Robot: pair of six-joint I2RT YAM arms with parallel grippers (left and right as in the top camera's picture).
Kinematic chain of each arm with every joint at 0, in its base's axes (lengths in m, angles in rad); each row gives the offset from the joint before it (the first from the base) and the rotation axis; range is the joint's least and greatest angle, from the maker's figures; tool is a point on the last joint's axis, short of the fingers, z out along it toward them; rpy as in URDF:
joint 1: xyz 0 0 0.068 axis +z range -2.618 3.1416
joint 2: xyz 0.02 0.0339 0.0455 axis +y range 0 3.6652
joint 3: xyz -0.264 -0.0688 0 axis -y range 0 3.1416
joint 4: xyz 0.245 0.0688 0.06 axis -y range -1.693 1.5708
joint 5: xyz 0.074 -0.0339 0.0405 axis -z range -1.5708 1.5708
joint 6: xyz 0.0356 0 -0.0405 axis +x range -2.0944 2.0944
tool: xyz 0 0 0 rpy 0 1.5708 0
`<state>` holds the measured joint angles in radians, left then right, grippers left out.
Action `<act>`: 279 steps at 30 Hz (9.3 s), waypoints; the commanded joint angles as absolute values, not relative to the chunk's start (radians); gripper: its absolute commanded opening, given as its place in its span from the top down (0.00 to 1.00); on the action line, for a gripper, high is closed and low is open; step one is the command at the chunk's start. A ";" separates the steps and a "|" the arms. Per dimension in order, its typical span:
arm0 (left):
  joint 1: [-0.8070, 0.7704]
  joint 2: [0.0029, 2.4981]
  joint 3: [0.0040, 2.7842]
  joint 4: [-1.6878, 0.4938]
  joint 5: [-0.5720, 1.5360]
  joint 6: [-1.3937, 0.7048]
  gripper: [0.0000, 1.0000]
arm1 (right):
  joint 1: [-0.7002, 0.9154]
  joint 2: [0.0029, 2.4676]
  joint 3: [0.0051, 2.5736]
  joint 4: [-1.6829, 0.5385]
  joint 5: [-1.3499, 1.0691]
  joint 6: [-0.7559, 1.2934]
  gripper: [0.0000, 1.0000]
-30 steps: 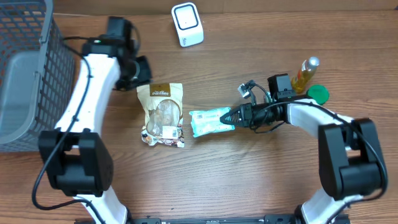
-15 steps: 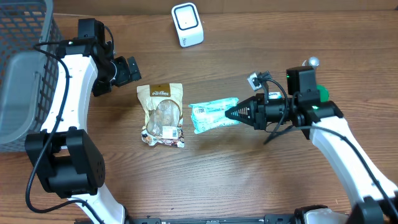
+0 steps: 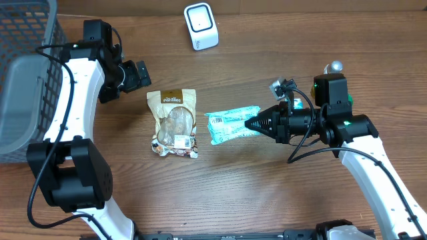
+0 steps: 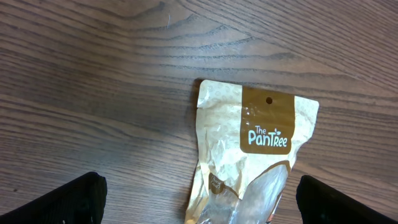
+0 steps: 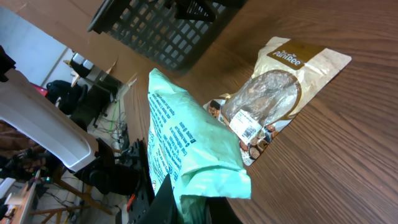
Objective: Scan the item barcode
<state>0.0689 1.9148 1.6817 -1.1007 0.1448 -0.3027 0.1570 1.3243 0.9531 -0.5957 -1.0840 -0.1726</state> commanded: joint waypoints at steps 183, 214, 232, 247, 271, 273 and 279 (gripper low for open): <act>0.066 1.901 1.691 -1.103 0.146 -0.281 0.00 | 0.900 1.855 1.487 -1.081 -0.125 0.526 0.83; 0.066 1.901 1.691 -1.102 0.146 -0.281 0.00 | 0.708 2.085 1.650 -1.181 -0.016 0.361 0.53; 0.066 1.901 1.691 -1.103 0.146 -0.281 0.00 | 0.703 2.088 1.676 -1.222 0.142 0.335 0.16; 0.066 1.901 1.691 -1.103 0.146 -0.281 0.00 | 0.659 2.088 1.485 -0.966 0.138 0.305 0.19; 0.066 1.901 1.691 -1.102 0.146 -0.281 0.00 | 0.645 2.023 1.559 -1.025 0.090 0.279 0.55; 0.066 1.901 1.691 -1.102 0.146 -0.281 0.00 | 0.619 1.975 1.582 -1.035 -0.009 0.225 0.55; 0.066 1.901 1.691 -1.102 0.146 -0.281 0.01 | 0.469 1.842 1.593 -1.053 -0.427 0.102 0.55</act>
<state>0.0689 1.9148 1.6817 -1.1007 0.1448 -0.3027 0.5686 1.9678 1.5505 -1.0424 -0.1112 0.2073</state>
